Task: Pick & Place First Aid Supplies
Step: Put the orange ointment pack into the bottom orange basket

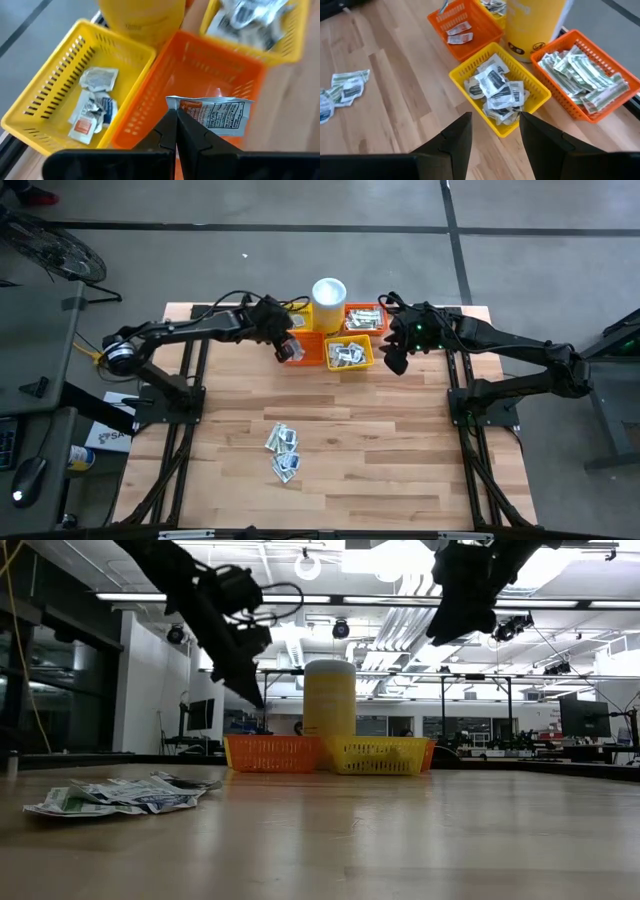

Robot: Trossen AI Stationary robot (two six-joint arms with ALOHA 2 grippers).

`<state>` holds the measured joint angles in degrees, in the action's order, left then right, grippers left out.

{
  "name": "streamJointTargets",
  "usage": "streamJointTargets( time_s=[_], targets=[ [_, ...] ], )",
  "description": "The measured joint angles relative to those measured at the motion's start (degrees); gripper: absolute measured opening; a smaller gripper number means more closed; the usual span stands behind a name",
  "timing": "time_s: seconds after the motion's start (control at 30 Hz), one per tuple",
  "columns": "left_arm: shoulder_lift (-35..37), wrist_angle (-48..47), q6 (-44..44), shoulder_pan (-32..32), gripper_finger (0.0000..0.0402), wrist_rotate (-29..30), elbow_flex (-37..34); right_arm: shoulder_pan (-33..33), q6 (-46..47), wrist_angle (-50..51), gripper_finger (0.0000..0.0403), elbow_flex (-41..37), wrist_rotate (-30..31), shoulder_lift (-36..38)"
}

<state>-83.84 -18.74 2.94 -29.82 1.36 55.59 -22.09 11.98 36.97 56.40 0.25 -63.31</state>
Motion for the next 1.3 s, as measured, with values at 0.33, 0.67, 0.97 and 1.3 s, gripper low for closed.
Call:
streamJointTargets(
  time_s=[0.33,0.67,0.97,1.3],
  targets=[
    [-6.3,2.8,10.4,-1.7,0.0000,-0.8,0.0,0.0,2.1,-0.1,0.0158,0.0,1.2,0.0],
    [-7.3,4.5,16.2,-1.7,0.0000,-0.6,-0.1,0.0,4.7,0.0,0.0158,0.0,1.8,0.0],
    [-7.3,4.7,18.4,-1.7,0.0034,-0.9,-0.1,0.0,5.2,0.0,0.0158,0.0,1.8,0.0],
    [-7.2,4.8,18.0,-1.6,0.0127,-2.8,-0.1,0.0,5.8,0.1,0.0158,0.0,1.8,0.0]
  ],
)
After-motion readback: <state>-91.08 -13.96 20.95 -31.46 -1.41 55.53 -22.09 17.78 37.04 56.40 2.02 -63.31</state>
